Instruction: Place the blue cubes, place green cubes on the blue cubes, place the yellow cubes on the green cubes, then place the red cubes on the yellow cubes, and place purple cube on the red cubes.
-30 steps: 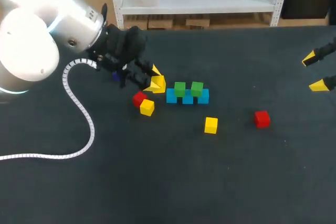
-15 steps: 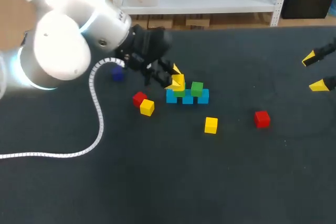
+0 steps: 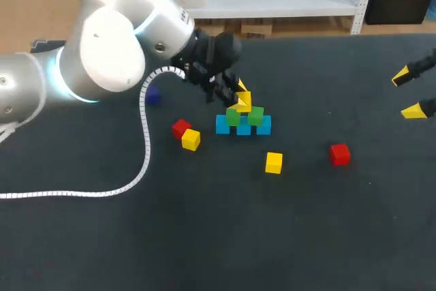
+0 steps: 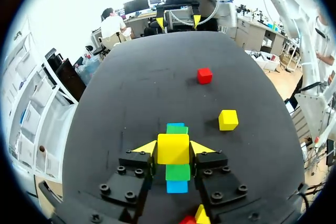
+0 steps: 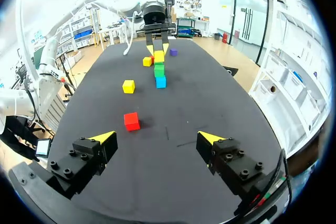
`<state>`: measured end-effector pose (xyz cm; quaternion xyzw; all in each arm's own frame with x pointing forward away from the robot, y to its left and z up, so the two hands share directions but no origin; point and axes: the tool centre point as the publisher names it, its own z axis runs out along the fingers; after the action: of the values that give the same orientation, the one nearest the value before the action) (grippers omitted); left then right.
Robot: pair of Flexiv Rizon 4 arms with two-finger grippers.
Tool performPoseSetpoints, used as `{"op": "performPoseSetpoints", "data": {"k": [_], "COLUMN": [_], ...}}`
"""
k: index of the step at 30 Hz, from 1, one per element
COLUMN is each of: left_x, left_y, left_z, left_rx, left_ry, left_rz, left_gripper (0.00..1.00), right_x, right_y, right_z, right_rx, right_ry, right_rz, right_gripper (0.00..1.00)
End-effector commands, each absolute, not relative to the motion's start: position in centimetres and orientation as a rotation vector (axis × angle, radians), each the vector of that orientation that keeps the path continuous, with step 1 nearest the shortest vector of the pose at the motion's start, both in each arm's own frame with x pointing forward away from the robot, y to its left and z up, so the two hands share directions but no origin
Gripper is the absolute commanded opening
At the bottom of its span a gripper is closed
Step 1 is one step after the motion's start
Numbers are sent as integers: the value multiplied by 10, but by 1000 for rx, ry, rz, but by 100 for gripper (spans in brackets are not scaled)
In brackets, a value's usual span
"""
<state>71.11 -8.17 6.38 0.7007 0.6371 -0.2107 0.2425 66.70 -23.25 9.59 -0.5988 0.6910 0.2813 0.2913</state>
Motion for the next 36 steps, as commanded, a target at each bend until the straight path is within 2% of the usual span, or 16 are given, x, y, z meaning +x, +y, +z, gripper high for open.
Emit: {"op": "performPoseSetpoints", "data": {"k": [1,36], "left_x": [716,714], "left_y": [-83,-83], "left_z": [64,55], "left_rx": [1924,1979], "left_ry": [1755,1768], "left_rz": [-574,-574], "left_gripper": [0,0], "right_x": [668,668], "right_y": [-232,-232], "right_z": [95,95], "right_rx": [-1596,-1596], "right_ry": [1841,1841], "right_rz": [751,751], "right_gripper": [100,100]}}
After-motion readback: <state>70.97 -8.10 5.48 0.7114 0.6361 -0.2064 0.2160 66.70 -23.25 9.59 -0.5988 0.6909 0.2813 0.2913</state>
